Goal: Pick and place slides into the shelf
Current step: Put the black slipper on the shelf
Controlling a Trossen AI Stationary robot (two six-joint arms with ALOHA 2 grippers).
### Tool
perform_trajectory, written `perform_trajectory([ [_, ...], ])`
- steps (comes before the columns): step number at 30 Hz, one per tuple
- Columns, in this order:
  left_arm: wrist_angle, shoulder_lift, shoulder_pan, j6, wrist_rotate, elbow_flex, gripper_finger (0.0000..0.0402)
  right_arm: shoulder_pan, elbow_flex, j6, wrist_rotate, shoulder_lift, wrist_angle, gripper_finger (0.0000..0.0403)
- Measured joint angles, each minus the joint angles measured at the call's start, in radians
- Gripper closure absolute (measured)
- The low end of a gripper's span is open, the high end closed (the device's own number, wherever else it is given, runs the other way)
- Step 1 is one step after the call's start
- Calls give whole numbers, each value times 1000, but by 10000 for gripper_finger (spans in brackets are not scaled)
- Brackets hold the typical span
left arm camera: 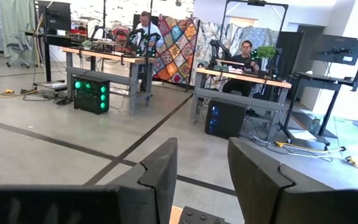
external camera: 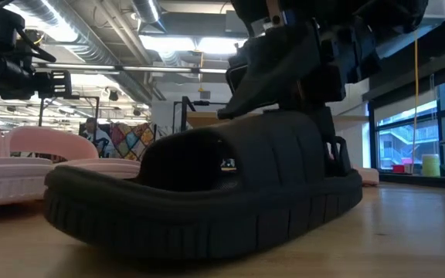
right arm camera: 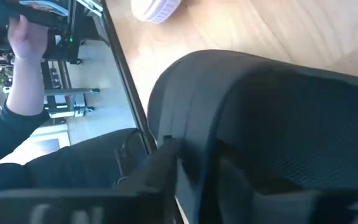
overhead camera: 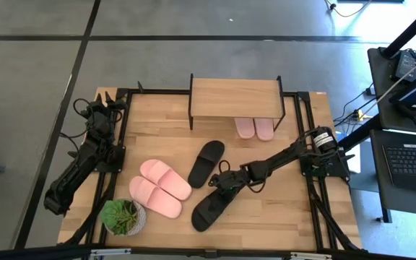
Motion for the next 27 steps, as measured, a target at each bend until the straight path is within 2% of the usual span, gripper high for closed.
perform_trajectory([
  [4, 0, 0, 0, 0, 0, 0, 267, 0, 0, -43, 0, 0, 28, 385],
  [10, 0, 0, 0, 0, 0, 0, 267, -1, -1, -54, -11, -27, 122, 387],
  [14, 0, 0, 0, 0, 0, 0, 267, -2, -1, -93, -34, -105, 121, 389],
  [17, 0, 0, 0, 0, 0, 0, 267, -7, -1, -148, -9, -188, 123, 389],
  [23, 0, 0, 0, 0, 0, 0, 267, -22, -2, -322, 186, -369, 113, 389],
  [25, 0, 0, 0, 0, 0, 0, 267, -28, -1, -367, 301, -421, 112, 390],
  [27, 0, 0, 0, 0, 0, 0, 267, -31, -2, -396, 465, -467, 100, 390],
])
